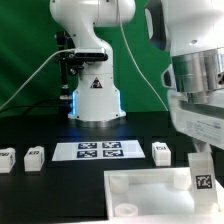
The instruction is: Assemble one leg
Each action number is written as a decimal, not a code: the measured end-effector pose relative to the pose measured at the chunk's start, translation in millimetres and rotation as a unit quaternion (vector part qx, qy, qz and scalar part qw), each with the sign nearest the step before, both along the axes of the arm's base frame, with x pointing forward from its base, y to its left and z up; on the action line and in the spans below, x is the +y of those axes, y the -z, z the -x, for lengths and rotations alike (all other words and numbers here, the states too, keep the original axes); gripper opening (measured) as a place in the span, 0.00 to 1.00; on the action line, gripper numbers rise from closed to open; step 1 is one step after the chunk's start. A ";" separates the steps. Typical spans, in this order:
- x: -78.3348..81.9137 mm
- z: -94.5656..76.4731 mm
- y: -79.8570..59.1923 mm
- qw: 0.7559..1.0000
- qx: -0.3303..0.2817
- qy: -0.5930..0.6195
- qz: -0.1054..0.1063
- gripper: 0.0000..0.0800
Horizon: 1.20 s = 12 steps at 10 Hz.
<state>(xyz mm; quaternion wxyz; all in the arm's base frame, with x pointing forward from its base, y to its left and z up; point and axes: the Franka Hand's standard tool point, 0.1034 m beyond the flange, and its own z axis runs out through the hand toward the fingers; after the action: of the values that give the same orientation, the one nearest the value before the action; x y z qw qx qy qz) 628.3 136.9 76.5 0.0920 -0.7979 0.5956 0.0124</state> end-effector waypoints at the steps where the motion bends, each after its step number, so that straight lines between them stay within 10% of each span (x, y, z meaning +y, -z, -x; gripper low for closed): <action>1: -2.6 -0.8 -0.7 0.998 -0.008 -0.058 0.005 0.79; 10: -6.5 5.4 4.2 0.867 -0.060 -0.492 0.050 0.81; 12: -8.0 6.8 7.2 0.868 -0.058 -0.491 0.048 0.81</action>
Offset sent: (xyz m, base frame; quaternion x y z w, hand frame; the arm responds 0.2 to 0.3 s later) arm 0.0000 0.0000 0.0000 0.0000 0.0000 -0.2667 0.9638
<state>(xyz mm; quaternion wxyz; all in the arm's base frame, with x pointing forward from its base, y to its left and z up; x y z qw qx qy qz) 621.4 128.9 69.4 0.0696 -0.9901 0.1206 -0.0191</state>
